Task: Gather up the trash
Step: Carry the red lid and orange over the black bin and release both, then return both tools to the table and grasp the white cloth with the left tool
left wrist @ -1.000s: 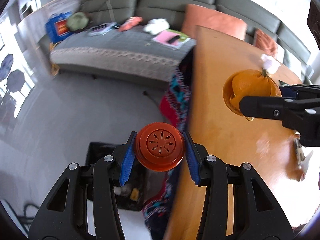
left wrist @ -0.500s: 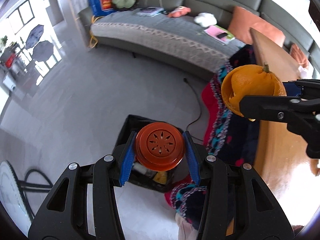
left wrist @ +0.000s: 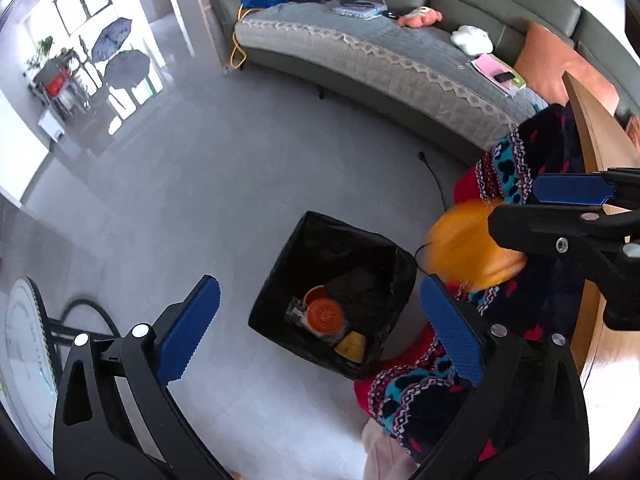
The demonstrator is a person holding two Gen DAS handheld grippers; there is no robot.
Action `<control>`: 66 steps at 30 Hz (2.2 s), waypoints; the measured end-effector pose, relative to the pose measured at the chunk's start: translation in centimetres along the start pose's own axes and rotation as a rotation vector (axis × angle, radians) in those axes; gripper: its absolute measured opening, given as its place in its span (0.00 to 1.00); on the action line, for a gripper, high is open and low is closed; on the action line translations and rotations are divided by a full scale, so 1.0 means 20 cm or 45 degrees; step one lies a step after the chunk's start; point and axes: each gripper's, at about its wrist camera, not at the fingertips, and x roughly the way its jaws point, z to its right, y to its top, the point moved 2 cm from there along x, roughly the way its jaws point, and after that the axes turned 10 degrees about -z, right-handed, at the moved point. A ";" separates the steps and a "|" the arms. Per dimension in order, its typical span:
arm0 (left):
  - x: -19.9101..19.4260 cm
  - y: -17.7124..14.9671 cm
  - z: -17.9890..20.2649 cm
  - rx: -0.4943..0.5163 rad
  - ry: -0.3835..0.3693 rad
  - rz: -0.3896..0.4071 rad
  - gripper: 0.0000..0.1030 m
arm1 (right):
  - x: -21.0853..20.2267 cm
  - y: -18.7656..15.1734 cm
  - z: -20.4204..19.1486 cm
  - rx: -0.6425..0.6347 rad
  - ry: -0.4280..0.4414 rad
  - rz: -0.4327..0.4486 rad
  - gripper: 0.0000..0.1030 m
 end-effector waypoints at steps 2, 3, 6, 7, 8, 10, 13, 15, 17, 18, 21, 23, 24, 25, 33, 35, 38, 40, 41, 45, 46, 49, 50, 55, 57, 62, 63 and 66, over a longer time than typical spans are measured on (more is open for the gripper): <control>0.00 0.00 0.00 -0.016 -0.006 0.000 0.94 | -0.01 0.00 0.01 -0.001 0.011 0.008 0.67; -0.01 0.00 0.00 -0.018 -0.005 -0.001 0.94 | -0.03 -0.01 0.01 -0.002 0.012 0.014 0.67; -0.02 0.00 0.00 -0.015 -0.004 0.002 0.94 | -0.07 -0.02 0.02 -0.002 0.008 0.034 0.67; -0.03 -0.01 0.01 -0.013 -0.003 0.003 0.94 | -0.09 -0.03 0.02 0.003 0.006 0.047 0.67; -0.04 -0.01 0.01 -0.012 -0.005 0.005 0.94 | -0.11 -0.04 0.03 0.006 0.007 0.054 0.67; -0.06 0.00 0.03 -0.001 -0.019 0.017 0.94 | -0.16 -0.07 0.04 0.016 0.009 0.076 0.67; -0.11 0.00 0.08 0.023 -0.036 0.038 0.94 | -0.22 -0.12 0.08 0.036 0.005 0.102 0.68; -0.14 -0.01 0.13 0.049 -0.050 0.050 0.94 | -0.28 -0.18 0.12 0.056 -0.002 0.127 0.69; -0.17 -0.02 0.19 0.075 -0.061 0.065 0.94 | -0.33 -0.23 0.15 0.077 -0.009 0.147 0.70; -0.18 -0.02 0.21 0.087 -0.067 0.070 0.94 | -0.36 -0.26 0.17 0.092 -0.012 0.157 0.70; -0.24 -0.05 0.35 0.142 -0.102 0.089 0.94 | -0.46 -0.37 0.26 0.153 -0.019 0.197 0.70; -0.27 -0.06 0.44 0.171 -0.121 0.100 0.94 | -0.51 -0.46 0.33 0.195 -0.024 0.221 0.70; -0.30 -0.08 0.51 0.200 -0.140 0.106 0.94 | -0.55 -0.51 0.37 0.222 -0.031 0.234 0.70; -0.31 -0.09 0.56 0.222 -0.155 0.109 0.94 | -0.58 -0.56 0.41 0.245 -0.039 0.242 0.70; -0.40 -0.26 1.13 0.486 -0.269 0.104 0.94 | -0.79 -0.99 0.76 0.443 -0.103 0.303 0.70; -0.43 -0.30 1.27 0.550 -0.294 0.101 0.94 | -0.83 -1.12 0.85 0.493 -0.126 0.314 0.70; -0.47 -0.39 1.46 0.637 -0.337 0.097 0.94 | -0.89 -1.32 1.01 0.587 -0.155 0.334 0.70; -0.49 -0.45 1.60 0.699 -0.368 0.088 0.94 | -0.93 -1.44 1.10 0.644 -0.166 0.346 0.70; -0.50 -0.49 1.66 0.726 -0.377 0.087 0.94 | -0.95 -1.50 1.14 0.666 -0.170 0.353 0.70; -0.53 -0.63 1.88 0.844 -0.410 0.071 0.94 | -1.00 -1.72 1.29 0.750 -0.197 0.371 0.70; -0.54 -0.66 1.95 0.872 -0.410 0.065 0.94 | -1.02 -1.76 1.33 0.765 -0.203 0.374 0.70; -0.56 -0.75 2.09 0.935 -0.427 0.048 0.94 | -1.05 -1.93 1.43 0.827 -0.217 0.386 0.70; -0.56 -0.78 2.13 0.952 -0.435 0.042 0.94 | -1.06 -1.97 1.46 0.842 -0.221 0.387 0.70; -0.59 -0.90 2.35 1.025 -0.485 0.001 0.94 | -1.08 -2.19 1.58 0.931 -0.228 0.378 0.70; -0.60 -0.95 2.42 1.050 -0.485 -0.003 0.94 | -1.08 -2.27 1.61 0.965 -0.229 0.374 0.70; -0.57 -1.08 2.58 1.119 -0.435 0.016 0.87 | -1.08 -2.42 1.68 1.016 -0.220 0.371 0.70; -0.54 -1.09 2.60 1.135 -0.403 0.012 0.76 | -1.09 -2.43 1.68 1.021 -0.219 0.371 0.70; -0.48 -1.11 2.62 1.137 -0.370 -0.023 0.42 | -1.08 -2.47 1.70 1.023 -0.201 0.367 0.70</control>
